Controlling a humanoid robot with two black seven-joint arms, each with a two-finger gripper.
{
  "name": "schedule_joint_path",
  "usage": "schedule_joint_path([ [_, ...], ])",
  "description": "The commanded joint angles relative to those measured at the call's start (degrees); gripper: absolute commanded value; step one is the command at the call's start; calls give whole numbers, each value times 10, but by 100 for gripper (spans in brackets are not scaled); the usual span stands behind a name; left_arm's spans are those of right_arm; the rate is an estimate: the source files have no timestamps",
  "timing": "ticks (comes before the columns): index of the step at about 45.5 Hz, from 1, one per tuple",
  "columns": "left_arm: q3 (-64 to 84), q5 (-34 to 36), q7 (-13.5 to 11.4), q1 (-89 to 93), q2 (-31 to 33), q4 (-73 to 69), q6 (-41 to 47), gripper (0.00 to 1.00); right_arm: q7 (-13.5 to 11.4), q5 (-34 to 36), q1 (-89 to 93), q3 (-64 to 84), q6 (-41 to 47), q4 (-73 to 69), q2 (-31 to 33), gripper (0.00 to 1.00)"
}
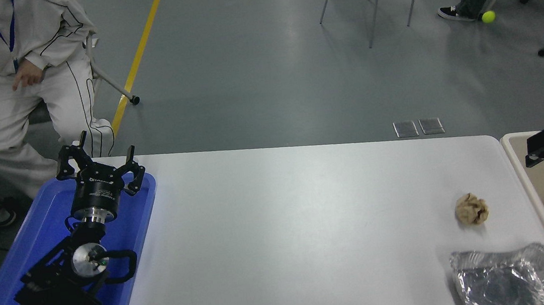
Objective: Pick up paper cup place in dustbin
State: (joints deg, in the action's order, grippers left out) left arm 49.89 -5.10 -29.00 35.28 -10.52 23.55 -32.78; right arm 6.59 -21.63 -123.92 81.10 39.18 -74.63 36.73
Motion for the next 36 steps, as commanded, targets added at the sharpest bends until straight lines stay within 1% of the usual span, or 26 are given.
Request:
schedule_joint_path([
  [1, -1, 0, 0, 0, 0, 0, 0, 100, 1, 8, -96, 9, 58, -8, -103, 100],
  [6, -1, 0, 0, 0, 0, 0, 0, 100, 1, 8, -116, -16, 58, -8, -138, 100],
  [16, -1, 0, 0, 0, 0, 0, 0, 100, 1, 8, -113, -102, 58, -8, -149, 100],
  [22, -1, 0, 0, 0, 0, -1, 0, 100, 1, 9, -116, -108, 58, -7, -162, 100],
  [36, -1, 0, 0, 0, 0, 0, 0, 100, 0, 12, -107, -95, 58, -7, -169, 100],
])
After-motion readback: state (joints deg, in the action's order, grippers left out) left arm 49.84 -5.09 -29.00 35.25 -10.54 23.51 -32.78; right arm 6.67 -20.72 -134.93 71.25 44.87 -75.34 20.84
